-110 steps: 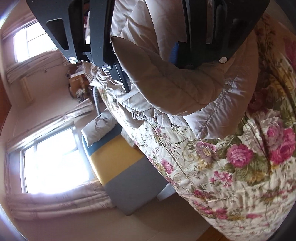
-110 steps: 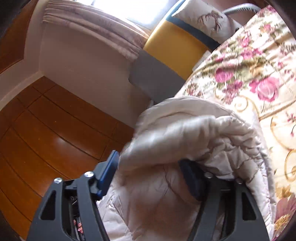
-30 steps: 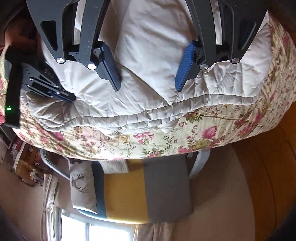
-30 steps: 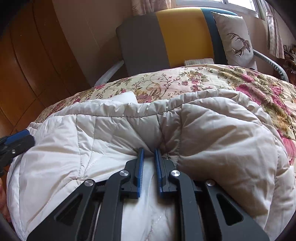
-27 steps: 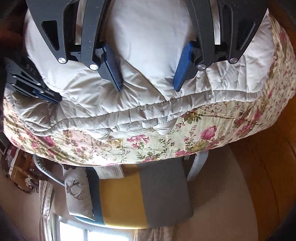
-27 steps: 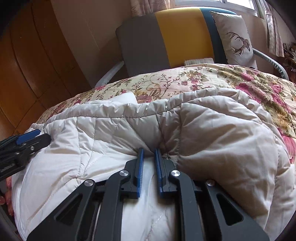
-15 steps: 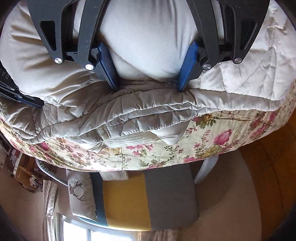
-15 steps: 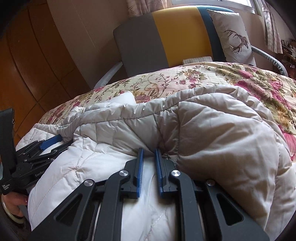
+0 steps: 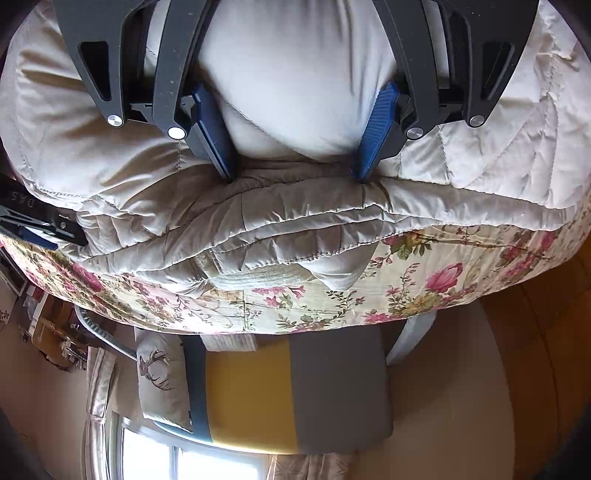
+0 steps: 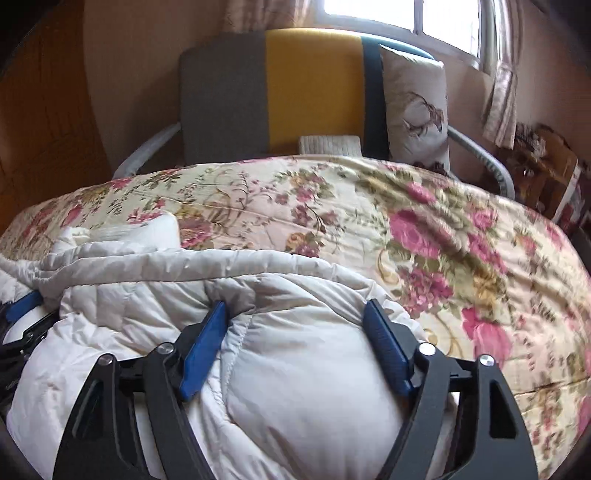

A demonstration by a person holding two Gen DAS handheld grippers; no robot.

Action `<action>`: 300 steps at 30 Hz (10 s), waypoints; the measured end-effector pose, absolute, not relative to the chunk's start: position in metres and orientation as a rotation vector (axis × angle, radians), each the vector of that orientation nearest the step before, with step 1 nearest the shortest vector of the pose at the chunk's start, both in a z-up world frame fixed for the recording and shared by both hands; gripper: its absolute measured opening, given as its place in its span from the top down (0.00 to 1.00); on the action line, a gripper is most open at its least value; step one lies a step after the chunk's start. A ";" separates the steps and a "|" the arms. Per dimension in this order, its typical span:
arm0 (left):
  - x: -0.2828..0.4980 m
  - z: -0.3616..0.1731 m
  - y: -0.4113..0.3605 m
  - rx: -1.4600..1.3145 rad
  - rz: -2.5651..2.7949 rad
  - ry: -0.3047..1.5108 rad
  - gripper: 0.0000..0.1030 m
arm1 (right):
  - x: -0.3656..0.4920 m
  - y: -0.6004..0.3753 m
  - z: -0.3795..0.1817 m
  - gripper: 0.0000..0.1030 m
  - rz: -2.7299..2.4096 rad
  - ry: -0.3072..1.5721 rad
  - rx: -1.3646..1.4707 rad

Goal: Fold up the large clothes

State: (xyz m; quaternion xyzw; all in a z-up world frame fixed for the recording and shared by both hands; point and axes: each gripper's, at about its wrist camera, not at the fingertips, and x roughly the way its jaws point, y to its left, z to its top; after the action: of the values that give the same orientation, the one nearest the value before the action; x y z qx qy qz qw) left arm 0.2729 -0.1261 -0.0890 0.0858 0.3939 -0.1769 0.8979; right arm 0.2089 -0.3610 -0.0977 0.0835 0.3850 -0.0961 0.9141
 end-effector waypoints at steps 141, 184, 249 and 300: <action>0.124 0.088 0.009 -0.397 -0.370 0.602 0.74 | 0.141 -0.234 -0.062 0.02 -0.155 0.715 -0.103; 0.106 0.008 -0.271 0.093 -0.718 0.633 0.44 | 0.031 -0.391 -0.106 0.02 -0.192 0.792 0.376; 0.173 -0.014 -0.196 -0.052 -0.779 0.659 0.24 | 0.032 -0.458 -0.117 0.02 -0.318 0.741 0.571; 0.225 -0.022 -0.305 0.400 -0.393 0.772 0.03 | 0.112 -0.418 -0.067 0.02 -0.500 0.747 0.274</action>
State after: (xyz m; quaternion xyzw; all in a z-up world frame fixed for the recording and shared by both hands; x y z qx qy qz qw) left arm 0.2248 -0.3047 -0.0224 0.1926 0.3715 -0.1892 0.8883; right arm 0.1117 -0.4184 -0.0673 0.1319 0.3599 -0.2408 0.8917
